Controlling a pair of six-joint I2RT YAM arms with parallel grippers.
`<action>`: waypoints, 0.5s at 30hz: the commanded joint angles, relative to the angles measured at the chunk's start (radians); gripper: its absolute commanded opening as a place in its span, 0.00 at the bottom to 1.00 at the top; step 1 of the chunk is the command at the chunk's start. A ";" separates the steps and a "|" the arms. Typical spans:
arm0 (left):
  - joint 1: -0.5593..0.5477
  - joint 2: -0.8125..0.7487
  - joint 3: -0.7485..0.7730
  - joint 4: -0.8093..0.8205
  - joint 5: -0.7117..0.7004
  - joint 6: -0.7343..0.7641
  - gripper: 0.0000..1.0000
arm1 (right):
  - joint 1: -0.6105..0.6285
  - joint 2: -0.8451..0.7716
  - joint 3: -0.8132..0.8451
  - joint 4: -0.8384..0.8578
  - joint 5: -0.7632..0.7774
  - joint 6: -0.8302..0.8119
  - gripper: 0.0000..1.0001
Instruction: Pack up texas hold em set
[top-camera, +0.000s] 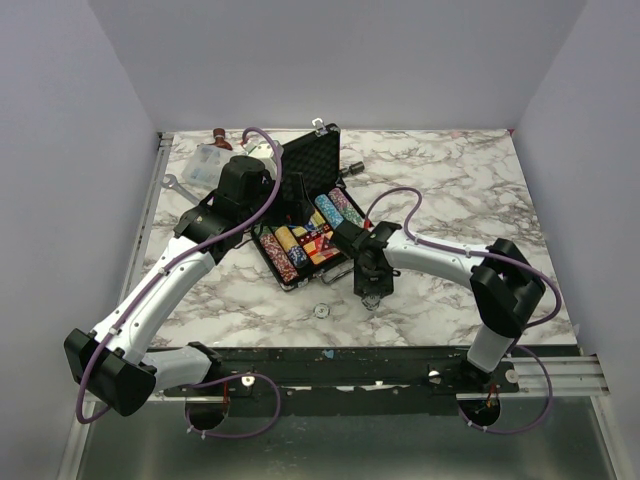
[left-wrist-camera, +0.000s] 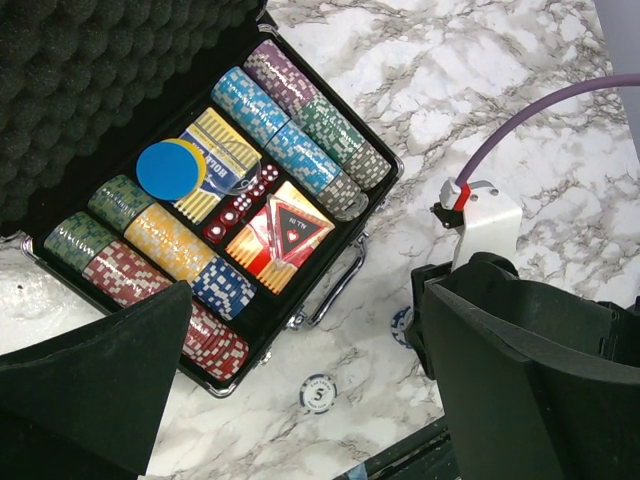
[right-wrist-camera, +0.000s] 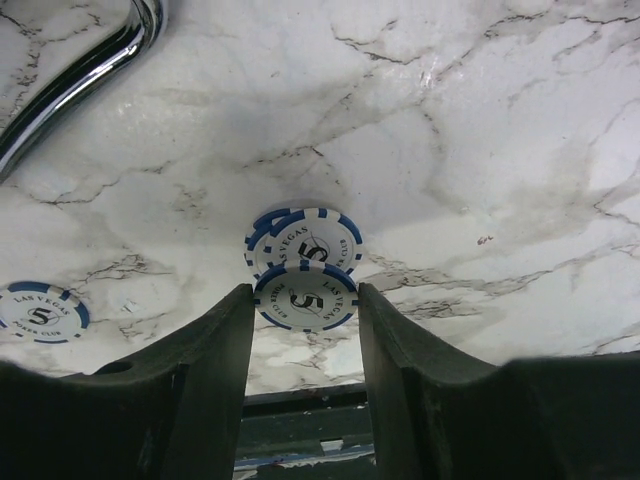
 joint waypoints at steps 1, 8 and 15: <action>0.002 -0.001 0.009 0.023 0.024 -0.005 0.96 | -0.012 0.015 0.009 0.025 0.038 -0.002 0.48; 0.002 -0.002 0.009 0.023 0.026 -0.002 0.96 | -0.015 0.056 0.043 0.024 0.031 -0.023 0.55; 0.002 -0.005 0.010 0.024 0.029 -0.002 0.96 | -0.015 0.018 0.068 0.032 -0.011 -0.028 0.60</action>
